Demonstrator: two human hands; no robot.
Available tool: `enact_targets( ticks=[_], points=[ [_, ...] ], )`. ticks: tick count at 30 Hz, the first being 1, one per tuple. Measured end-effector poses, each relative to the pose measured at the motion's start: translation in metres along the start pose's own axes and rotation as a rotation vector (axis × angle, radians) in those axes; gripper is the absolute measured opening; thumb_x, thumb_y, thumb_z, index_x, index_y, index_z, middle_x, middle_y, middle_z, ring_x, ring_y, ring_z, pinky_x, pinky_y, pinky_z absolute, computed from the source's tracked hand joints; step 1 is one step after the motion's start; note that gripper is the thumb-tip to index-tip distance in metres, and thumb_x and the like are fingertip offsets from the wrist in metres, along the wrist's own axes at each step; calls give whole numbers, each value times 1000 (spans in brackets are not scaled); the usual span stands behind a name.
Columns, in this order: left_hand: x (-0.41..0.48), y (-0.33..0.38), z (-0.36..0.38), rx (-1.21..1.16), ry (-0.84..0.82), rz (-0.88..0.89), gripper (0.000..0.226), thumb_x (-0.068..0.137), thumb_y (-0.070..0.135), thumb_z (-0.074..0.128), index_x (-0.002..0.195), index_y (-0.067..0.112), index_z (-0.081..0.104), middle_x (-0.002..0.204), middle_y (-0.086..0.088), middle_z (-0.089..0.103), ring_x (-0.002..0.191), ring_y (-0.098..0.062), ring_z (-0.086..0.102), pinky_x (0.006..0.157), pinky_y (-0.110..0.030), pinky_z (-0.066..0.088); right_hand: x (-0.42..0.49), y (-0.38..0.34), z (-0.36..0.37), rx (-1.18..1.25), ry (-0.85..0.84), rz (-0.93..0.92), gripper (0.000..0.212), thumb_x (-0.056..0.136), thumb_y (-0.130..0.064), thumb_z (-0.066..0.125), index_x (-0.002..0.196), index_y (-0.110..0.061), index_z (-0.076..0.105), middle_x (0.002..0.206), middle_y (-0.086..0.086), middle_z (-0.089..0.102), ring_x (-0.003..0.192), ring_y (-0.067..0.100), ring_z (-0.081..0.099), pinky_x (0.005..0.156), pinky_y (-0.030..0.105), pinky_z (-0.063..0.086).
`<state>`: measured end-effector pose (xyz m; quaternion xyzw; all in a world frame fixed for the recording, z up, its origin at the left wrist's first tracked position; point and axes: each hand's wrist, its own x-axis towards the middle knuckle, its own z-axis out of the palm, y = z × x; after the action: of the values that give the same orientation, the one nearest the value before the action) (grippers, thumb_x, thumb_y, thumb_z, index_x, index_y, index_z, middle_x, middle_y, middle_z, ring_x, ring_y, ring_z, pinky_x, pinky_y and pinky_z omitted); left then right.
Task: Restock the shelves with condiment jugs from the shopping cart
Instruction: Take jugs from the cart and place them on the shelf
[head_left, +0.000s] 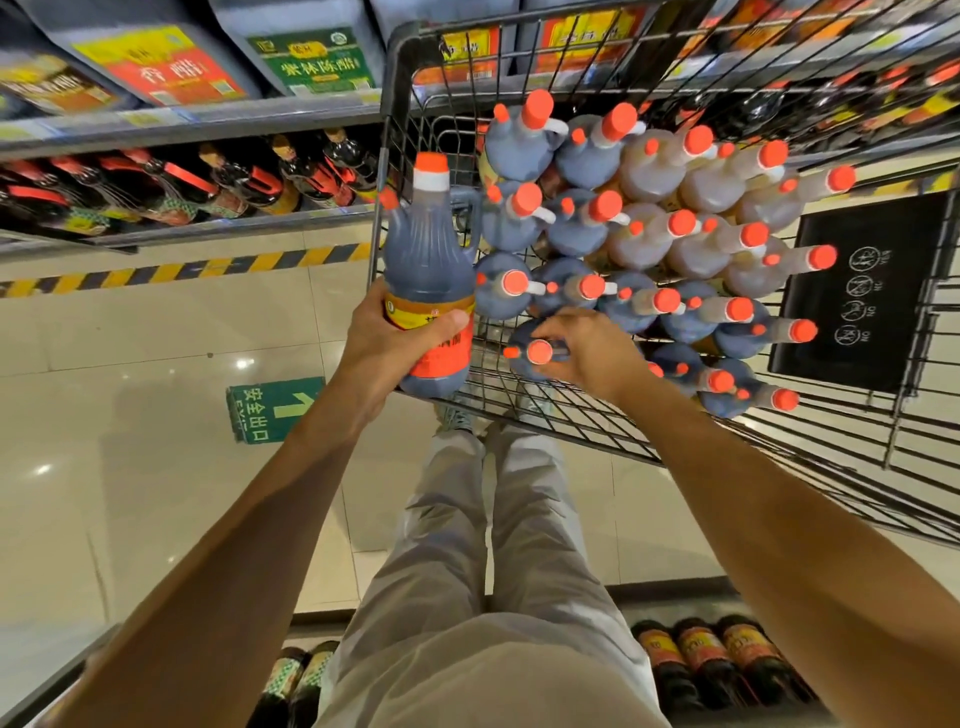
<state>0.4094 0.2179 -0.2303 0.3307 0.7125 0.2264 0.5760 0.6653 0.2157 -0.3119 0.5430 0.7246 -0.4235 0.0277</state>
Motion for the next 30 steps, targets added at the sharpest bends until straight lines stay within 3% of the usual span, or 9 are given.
enact_targets(
  ticks=[2,5,8,10,12,18,21,26,30],
  points=[
    [-1,-1,0,0,4,5,75,62,44,90,128,31,55,120,8,68,106,-11,66,91,-41,57,9,-5,10,104,45,-24,35,80,-35,78,106,-12,73,100,13,69,93,33,63,78,42,52],
    [-2,-1,-1,-27,-5,22,88,54,55,83,133,29,54,121,8,69,106,-10,67,85,-32,58,17,-7,21,233,47,-38,46,78,-38,77,113,-9,73,108,14,70,101,32,63,90,34,47],
    [-2,-2,-2,-50,-5,39,84,61,49,84,136,29,53,122,8,69,107,-9,68,84,-30,57,19,3,22,202,-21,-43,67,69,-21,91,130,-5,66,132,16,66,125,34,59,109,46,44],
    [0,-5,-3,-61,-14,47,81,64,47,85,136,28,52,123,6,69,110,-13,67,90,-38,57,18,9,25,144,-133,-51,87,66,-9,93,144,-6,54,148,14,54,140,34,46,119,46,35],
    [2,-9,-3,-68,-15,55,81,65,48,84,136,28,53,125,4,69,112,-17,67,96,-47,55,21,11,32,59,-194,-100,92,67,1,89,149,-5,48,155,15,46,147,35,36,123,46,29],
    [8,-16,0,-64,16,64,83,66,48,85,138,25,51,127,2,67,115,-20,66,99,-52,53,43,14,37,-96,-239,-215,95,62,0,86,149,-13,49,151,12,52,136,39,49,110,55,42],
    [10,-18,1,-62,26,64,87,64,50,86,139,24,50,129,1,66,116,-20,65,99,-52,53,45,16,37,-181,-242,-238,100,58,-3,90,149,-14,48,150,8,53,130,37,48,109,50,40],
    [9,-17,4,-54,40,55,89,62,51,85,139,25,50,128,4,66,116,-18,65,100,-50,53,44,20,46,-216,-161,-285,101,45,-7,95,137,-13,56,134,6,64,108,38,56,93,48,49],
    [2,-10,5,-71,57,49,85,59,50,84,135,27,54,123,6,69,111,-12,67,96,-44,56,40,14,42,-236,-121,-278,95,46,-12,95,132,-19,56,130,0,63,96,34,53,84,47,51]
  ],
)
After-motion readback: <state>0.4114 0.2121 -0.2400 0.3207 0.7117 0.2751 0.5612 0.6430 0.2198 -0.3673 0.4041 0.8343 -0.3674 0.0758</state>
